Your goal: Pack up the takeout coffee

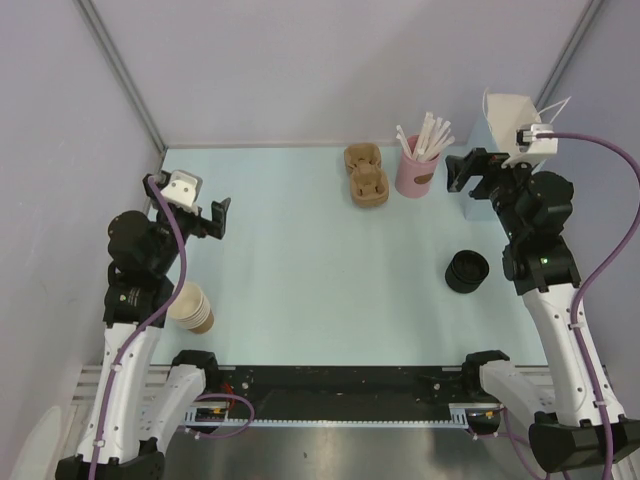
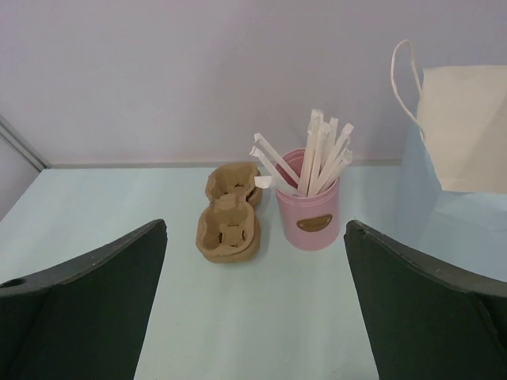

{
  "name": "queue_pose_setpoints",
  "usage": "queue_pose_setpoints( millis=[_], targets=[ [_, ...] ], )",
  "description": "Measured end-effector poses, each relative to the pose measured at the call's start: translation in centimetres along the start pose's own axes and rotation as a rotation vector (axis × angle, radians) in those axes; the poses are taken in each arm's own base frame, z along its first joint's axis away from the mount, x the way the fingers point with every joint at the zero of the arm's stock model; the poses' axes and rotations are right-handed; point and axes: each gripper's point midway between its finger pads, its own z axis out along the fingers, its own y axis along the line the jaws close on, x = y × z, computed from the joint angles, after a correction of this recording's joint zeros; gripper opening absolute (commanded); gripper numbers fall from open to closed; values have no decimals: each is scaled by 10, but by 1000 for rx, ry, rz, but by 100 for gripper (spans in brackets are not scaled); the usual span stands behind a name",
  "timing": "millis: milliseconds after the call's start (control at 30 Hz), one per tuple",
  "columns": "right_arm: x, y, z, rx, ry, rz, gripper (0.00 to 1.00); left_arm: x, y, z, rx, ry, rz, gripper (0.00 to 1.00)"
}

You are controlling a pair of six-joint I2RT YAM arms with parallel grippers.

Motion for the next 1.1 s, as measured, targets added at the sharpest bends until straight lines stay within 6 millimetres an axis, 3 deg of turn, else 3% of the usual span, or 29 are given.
queue_pose_setpoints(
  millis=[433, 700, 933, 1100],
  targets=[
    [-5, -15, 0, 83, -18, 9, 100, 3, 5, -1, -18, 5, -17, 99],
    [0, -9, -1, 9, 7, -152, 100, 6, 9, -2, -34, 7, -16, 99],
    [-12, -42, 11, 160, 2, -331, 100, 12, 15, -5, -75, 12, -4, 99],
    [-25, -73, 31, 276, 2, -384, 97, 43, 4, -6, -55, 48, -15, 99]
  ],
)
